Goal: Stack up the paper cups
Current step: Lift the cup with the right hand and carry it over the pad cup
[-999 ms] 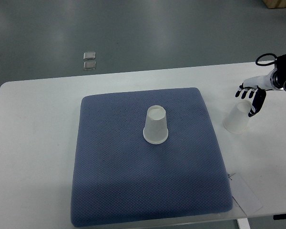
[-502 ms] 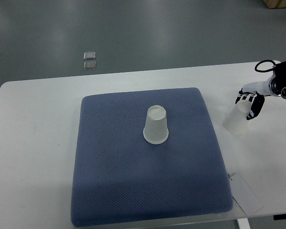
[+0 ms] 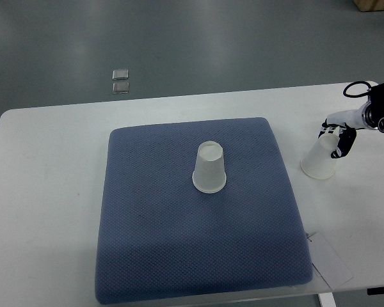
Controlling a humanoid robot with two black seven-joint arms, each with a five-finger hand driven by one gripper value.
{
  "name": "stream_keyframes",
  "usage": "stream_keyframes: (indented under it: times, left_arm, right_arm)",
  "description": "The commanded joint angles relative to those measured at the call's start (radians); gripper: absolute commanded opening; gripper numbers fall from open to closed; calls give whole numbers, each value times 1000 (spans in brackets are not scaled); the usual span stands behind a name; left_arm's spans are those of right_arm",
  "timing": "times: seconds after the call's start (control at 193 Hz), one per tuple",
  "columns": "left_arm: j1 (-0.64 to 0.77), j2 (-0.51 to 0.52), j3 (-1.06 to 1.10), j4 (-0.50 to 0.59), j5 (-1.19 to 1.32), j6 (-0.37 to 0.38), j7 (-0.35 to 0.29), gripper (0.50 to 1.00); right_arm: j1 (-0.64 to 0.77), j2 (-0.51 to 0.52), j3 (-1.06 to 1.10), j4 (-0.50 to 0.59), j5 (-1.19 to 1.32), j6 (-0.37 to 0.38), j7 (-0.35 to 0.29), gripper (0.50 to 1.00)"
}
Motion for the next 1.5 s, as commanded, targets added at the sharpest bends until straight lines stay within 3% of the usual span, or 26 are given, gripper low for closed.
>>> stream_keyframes:
  times: [0.0, 0.264, 0.45, 0.688, 1.061, 1.495]
  left_arm:
    - [0, 0, 0, -1, 0, 0, 0, 1000]
    - [0, 0, 0, -5, 0, 0, 0, 1000]
    - [0, 0, 0, -7, 0, 0, 0, 1000]
    - [0, 0, 0, -7, 0, 0, 0, 1000]
    - [0, 0, 0, -7, 0, 0, 0, 1000]
    - [0, 0, 0, -8, 2, 0, 0, 1000]
  right_arm:
    - [24, -3, 5, 8, 3, 11, 8, 592]
    - [231, -106, 55, 74, 3, 232, 8, 592]
    - [485, -172, 52, 135, -20, 407, 1, 592]
    - [651, -186, 41, 173, -44, 407, -1, 594]
    - [669, -169, 48, 196, -44, 407, -2, 596]
    - [668, 36, 60, 204, 12, 407, -2, 596]
